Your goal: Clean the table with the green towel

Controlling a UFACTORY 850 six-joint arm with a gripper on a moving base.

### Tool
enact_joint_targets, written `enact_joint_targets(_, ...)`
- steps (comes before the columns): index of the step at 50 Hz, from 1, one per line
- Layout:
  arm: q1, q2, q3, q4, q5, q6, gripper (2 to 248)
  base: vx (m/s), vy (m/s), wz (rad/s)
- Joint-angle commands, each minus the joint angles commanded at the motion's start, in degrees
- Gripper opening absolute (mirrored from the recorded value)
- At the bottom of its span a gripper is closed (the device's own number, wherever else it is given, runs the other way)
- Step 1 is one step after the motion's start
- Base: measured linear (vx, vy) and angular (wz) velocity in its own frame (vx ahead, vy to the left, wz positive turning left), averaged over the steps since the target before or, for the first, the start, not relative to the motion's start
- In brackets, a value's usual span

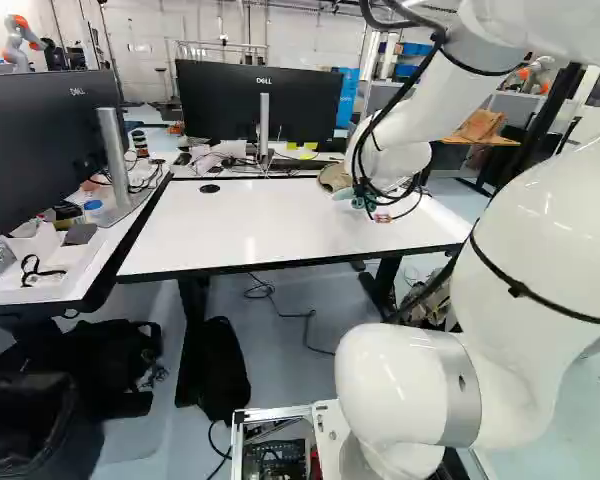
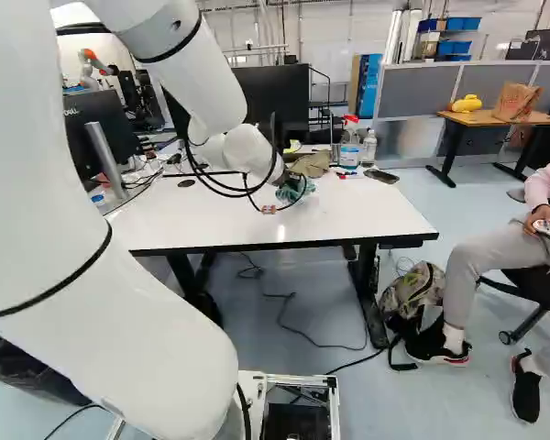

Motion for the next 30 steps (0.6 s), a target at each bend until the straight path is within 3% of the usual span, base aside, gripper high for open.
enact_joint_targets(30,-5.49,-3.70,-3.68,0.00,0.00,0.00,50,0.000,0.000,0.000)
